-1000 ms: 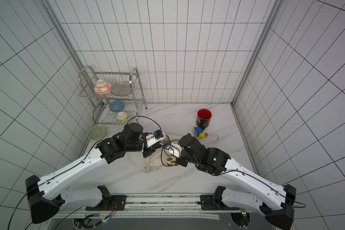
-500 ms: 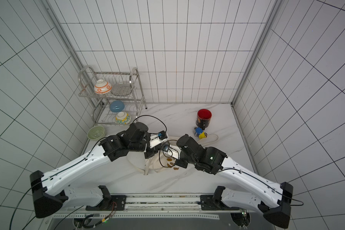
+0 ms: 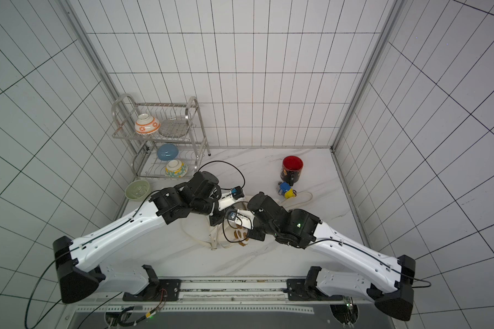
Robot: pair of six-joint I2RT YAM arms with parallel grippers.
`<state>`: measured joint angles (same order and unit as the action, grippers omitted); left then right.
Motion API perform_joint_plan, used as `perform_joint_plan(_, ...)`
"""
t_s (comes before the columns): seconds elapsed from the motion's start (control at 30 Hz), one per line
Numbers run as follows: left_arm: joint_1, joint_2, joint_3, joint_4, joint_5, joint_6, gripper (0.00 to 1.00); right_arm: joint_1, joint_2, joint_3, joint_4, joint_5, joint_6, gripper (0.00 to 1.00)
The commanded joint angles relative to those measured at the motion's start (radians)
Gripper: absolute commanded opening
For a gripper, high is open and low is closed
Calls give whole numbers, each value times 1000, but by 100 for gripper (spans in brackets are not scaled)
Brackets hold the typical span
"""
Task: Remove the decoration from the bag
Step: Remove the decoration item from the bag.
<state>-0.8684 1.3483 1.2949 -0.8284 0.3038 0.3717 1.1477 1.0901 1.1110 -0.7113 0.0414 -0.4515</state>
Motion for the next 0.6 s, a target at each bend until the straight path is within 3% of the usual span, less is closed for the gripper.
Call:
perform_joint_plan(0.0,-9,6,43,3,82,-10,0,10,21,18,20,35,14,0)
perform_joint_plan(0.2,-9,40,60,-54,144,-6,0,16,2,11,51,64,-31,0)
perform_joint_plan(0.57,-6,74,107,-77,140,-20,0,53,-14,-29,38,-50,-105,0)
